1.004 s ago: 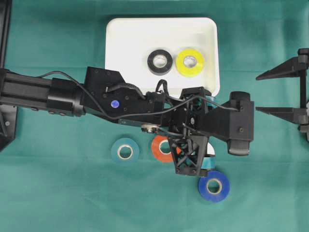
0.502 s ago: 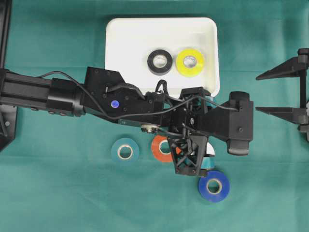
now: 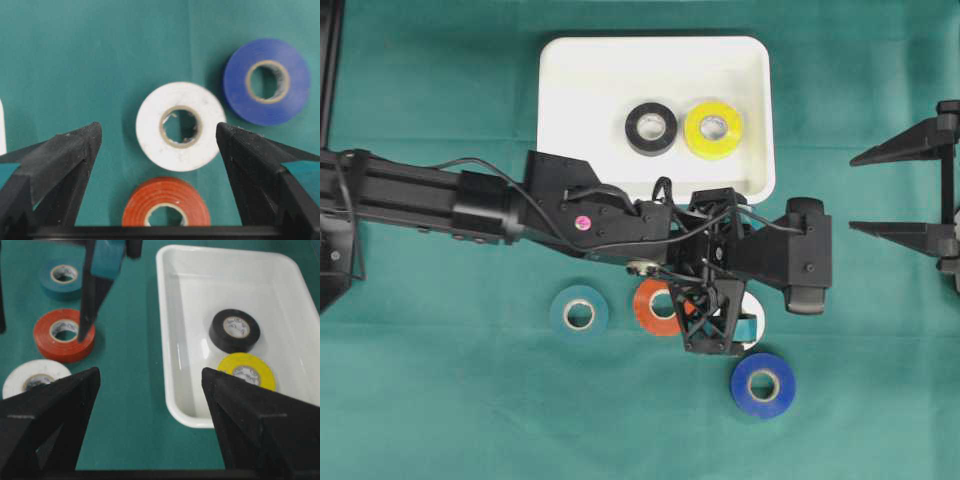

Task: Pick up the tape from a random location and place it into the white case.
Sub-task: 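Lower the left gripper into the white roll's hole and close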

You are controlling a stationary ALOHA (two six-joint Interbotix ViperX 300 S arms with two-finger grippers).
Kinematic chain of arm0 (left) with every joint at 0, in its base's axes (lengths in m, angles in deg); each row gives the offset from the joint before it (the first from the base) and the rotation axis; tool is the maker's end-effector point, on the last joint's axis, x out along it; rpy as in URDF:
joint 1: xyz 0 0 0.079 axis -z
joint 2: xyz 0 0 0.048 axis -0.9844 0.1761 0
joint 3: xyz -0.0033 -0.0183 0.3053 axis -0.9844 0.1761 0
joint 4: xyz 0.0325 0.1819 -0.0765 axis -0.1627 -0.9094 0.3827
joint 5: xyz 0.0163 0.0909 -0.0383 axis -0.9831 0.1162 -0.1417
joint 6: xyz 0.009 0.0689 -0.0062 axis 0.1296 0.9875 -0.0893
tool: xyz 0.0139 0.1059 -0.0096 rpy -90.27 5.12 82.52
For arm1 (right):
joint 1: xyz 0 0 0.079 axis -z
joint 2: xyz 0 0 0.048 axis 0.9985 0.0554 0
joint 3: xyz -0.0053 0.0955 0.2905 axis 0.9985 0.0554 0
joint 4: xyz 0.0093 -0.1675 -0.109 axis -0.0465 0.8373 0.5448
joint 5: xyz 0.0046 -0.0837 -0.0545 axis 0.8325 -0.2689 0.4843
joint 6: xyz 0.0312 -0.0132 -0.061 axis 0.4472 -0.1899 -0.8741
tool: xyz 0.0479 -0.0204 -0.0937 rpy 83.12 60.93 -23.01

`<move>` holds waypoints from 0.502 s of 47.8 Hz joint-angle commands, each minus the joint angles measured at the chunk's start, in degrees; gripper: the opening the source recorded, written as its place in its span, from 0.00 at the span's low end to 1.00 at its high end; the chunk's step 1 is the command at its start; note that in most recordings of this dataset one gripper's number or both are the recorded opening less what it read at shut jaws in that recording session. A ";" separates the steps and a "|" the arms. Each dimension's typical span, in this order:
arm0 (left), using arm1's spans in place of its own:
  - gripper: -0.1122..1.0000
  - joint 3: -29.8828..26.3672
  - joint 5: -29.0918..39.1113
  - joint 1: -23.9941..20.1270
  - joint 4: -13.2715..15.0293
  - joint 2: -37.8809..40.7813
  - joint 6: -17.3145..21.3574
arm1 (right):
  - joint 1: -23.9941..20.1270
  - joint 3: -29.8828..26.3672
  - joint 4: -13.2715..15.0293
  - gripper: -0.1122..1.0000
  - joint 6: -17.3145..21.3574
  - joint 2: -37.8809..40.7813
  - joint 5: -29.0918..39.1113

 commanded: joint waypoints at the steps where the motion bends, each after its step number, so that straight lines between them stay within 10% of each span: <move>1: 0.97 -0.53 -0.88 -0.26 -0.18 -0.18 -0.09 | 0.09 -1.41 0.00 0.84 -0.09 0.44 -0.09; 24: 0.97 -0.44 -3.16 -0.26 -0.18 6.24 -0.09 | 0.09 -1.23 0.00 0.84 0.00 0.97 0.09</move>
